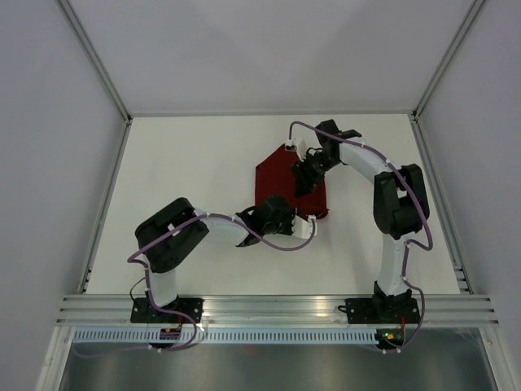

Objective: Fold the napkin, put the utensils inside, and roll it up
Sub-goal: Roll the napkin with the utensil

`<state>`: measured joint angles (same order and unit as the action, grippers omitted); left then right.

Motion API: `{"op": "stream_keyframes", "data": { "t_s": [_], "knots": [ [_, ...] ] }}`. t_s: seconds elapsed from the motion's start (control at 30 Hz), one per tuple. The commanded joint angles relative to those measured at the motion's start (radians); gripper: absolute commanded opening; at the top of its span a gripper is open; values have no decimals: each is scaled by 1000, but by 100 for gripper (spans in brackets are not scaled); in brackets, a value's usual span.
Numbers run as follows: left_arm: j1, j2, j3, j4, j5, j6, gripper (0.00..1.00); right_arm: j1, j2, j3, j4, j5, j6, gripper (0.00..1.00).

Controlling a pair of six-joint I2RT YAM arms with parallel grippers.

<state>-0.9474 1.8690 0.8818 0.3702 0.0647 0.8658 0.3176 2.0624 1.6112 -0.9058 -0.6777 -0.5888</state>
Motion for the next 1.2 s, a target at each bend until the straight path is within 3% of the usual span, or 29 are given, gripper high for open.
{"op": "stream_keyframes", "data": {
  "t_s": [0.0,0.2,0.37,0.67,0.77,0.9,0.97,1.17],
  "knots": [
    [-1,-13,16,-203,98,-103,2,-64,-106,-59,313,110,239,63],
    [-1,-14,78,-332,167,-184,2,-221,-166,-80,439,43,362,63],
    [9,2,143,-447,271,-252,2,-346,-275,-169,514,-48,340,62],
    [102,54,242,-586,506,-410,2,-387,-707,-526,581,-158,31,65],
    [124,94,319,-681,569,-436,2,-373,-755,-583,504,-186,-102,65],
    [157,183,407,-763,655,-464,2,-341,-849,-631,282,-260,-347,64],
    [170,205,420,-792,701,-476,2,-276,-907,-652,227,-249,-414,65],
    [182,259,453,-829,774,-485,2,-46,-1012,-833,329,-54,-421,68]
  ]
}}
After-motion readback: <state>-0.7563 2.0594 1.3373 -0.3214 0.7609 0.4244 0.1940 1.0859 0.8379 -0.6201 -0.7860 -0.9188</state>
